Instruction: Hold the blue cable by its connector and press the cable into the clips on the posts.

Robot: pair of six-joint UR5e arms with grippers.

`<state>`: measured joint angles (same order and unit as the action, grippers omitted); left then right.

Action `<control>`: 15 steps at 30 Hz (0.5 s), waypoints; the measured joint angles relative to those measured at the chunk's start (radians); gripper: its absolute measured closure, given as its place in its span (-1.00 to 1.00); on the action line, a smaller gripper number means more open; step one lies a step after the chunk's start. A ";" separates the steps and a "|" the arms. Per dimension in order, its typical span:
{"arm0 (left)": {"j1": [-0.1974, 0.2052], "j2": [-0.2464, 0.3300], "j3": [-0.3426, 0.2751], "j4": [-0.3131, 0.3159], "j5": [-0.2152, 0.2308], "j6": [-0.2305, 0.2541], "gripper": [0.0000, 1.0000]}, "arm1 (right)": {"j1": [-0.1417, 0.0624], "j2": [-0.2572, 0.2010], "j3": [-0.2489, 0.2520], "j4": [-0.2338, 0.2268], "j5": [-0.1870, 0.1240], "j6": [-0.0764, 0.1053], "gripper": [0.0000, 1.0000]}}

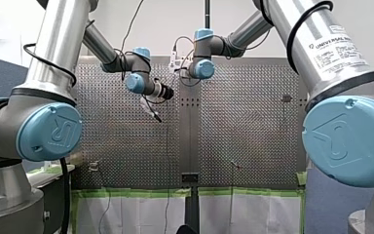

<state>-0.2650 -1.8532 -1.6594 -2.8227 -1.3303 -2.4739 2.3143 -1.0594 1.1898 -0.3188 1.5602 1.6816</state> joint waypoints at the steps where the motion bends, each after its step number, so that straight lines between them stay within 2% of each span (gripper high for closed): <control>1: 0.001 0.001 0.000 -0.003 -0.004 0.005 0.99 | 0.000 0.000 0.000 0.000 0.000 0.000 1.00; 15: 0.020 0.065 0.000 -0.046 -0.112 0.089 0.99 | 0.000 0.000 0.000 0.000 0.000 0.000 1.00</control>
<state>-0.2455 -1.7882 -1.6594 -2.8690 -1.4420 -2.3850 2.3142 -1.0592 1.1898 -0.3191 1.5603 1.6816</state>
